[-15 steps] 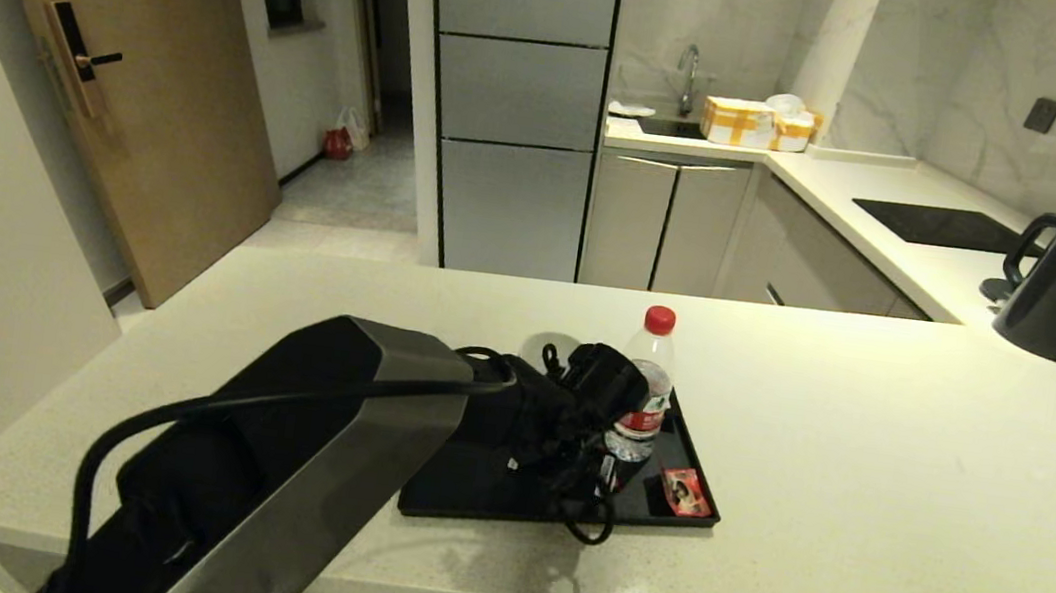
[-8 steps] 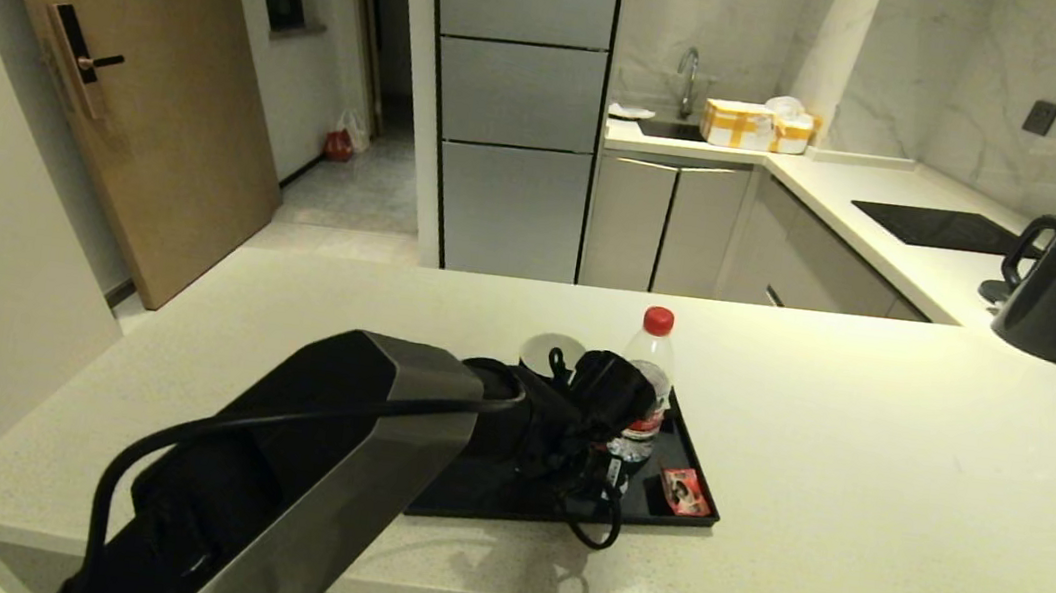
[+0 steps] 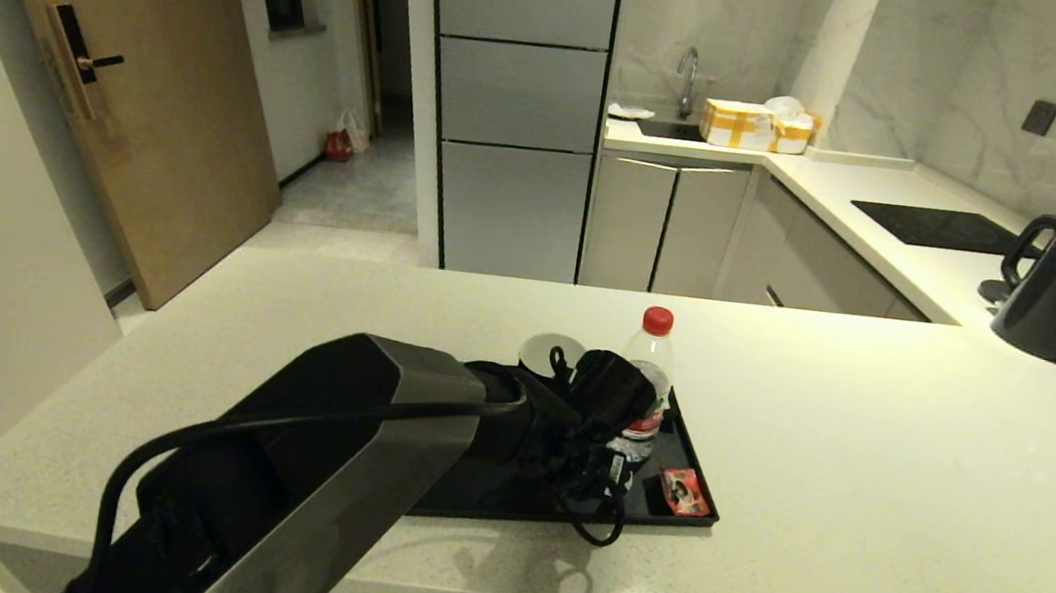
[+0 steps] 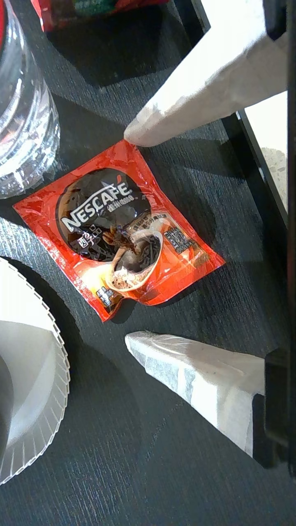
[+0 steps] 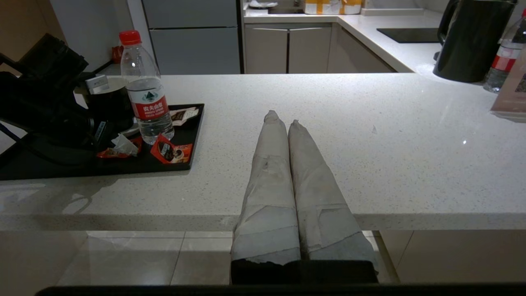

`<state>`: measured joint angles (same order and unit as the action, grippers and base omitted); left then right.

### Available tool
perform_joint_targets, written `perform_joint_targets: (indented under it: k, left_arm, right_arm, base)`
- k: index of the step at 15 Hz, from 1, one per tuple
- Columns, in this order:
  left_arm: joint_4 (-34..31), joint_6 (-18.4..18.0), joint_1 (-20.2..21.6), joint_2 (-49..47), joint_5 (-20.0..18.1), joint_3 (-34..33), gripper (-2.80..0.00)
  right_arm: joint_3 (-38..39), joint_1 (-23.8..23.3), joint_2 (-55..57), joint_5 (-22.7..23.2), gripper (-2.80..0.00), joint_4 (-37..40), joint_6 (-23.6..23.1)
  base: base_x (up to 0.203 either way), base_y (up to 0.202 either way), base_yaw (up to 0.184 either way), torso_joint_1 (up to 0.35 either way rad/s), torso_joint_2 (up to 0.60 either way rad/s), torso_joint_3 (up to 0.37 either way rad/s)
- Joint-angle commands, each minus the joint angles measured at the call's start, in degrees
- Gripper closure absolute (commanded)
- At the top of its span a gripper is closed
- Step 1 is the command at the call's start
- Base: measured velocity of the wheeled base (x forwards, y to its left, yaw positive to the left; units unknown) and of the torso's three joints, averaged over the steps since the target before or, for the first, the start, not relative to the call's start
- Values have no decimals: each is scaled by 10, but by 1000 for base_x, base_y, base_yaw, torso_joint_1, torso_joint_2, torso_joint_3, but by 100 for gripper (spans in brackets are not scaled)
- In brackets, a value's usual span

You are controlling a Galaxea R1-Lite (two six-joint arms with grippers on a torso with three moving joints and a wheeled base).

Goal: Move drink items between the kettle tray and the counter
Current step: Pick up the tea bag

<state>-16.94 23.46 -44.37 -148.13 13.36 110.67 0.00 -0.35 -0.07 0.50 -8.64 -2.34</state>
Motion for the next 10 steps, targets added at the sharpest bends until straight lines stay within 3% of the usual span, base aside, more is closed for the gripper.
perform_joint_targets:
  k: [1,4,5,7,10]
  left_arm:
    - [-2,2,0,-3,1,0,-280]
    - [-2,2,0,-3,1,0,-280]
    - [15,3,-4,-1,18,-1,-280]
    - [73,14,-15,7,112,-2,-280]
    - [75,15,-16,7,114,-2,-280]
  right_arm:
    - [23,0,1,0,0,-1,0]
    - [23,0,1,0,0,-1,0]
    - [23,0,1,0,0,-1,0]
    - [23,0,1,0,0,-1,0]
    - [23,0,1,0,0,-1,0]
  base:
    - [0,0,0,0,0,0]
    - [0,0,0,0,0,0]
    - [0,0,0,0,0,0]
    - [0,0,0,0,0,0]
    - [0,0,0,0,0,0]
